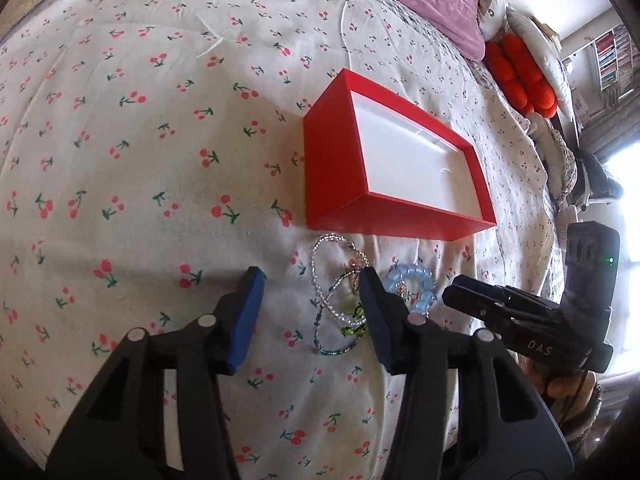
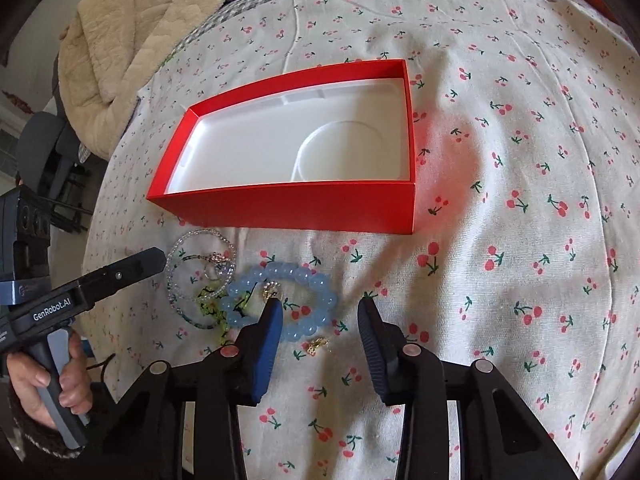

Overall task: Organize jewelry
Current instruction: 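Reach both tools toward the jewelry pile beside the red box, then carry silver bracelet with left tool while right tool carries blue bead bracelet into box, then open both tools and move back to the remaining jewelry pile, then carry beaded bracelet with left tool while right tool carries green bracelet into box, then open both tools and move back toward the rings and hair clip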

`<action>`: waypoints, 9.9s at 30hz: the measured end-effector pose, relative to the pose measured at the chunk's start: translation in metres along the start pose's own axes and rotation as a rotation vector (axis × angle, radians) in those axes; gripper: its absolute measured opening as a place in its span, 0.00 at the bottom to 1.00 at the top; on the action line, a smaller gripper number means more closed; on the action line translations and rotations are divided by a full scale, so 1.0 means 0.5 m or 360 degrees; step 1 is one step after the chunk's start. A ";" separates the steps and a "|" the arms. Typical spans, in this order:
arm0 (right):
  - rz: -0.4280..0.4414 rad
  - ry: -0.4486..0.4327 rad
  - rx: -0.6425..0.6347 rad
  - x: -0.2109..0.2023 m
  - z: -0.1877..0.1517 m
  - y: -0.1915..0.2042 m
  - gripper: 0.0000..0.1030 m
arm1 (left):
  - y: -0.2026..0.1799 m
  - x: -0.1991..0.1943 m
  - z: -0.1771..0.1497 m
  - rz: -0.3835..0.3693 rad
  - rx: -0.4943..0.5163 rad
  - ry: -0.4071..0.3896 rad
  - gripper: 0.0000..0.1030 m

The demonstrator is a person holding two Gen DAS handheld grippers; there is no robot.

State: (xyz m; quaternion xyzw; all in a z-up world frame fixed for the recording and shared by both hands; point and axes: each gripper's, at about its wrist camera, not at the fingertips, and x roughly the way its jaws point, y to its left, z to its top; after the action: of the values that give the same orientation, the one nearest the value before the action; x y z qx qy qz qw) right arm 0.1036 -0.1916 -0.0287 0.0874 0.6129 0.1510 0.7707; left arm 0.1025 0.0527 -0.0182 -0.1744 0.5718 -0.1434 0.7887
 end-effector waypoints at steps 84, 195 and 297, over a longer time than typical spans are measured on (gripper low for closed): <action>-0.0261 -0.0376 -0.0199 -0.074 0.175 0.055 0.11 | -0.132 0.050 0.126 0.0294 0.0354 -0.0264 0.05; -0.0196 -0.0046 -0.0859 0.068 -0.046 0.216 0.13 | 0.019 -0.019 -0.073 0.0337 0.0224 -0.0050 0.03; -0.0170 -0.0515 -0.0335 -0.151 0.050 0.041 0.77 | -0.126 -0.024 0.005 0.0339 0.0364 -0.0363 0.82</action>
State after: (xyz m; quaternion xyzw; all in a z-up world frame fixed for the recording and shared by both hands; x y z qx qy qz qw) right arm 0.1100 -0.1967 0.0533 -0.0032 0.4657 0.1570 0.8709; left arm 0.0997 0.0015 0.0203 -0.0371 0.4738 -0.1025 0.8739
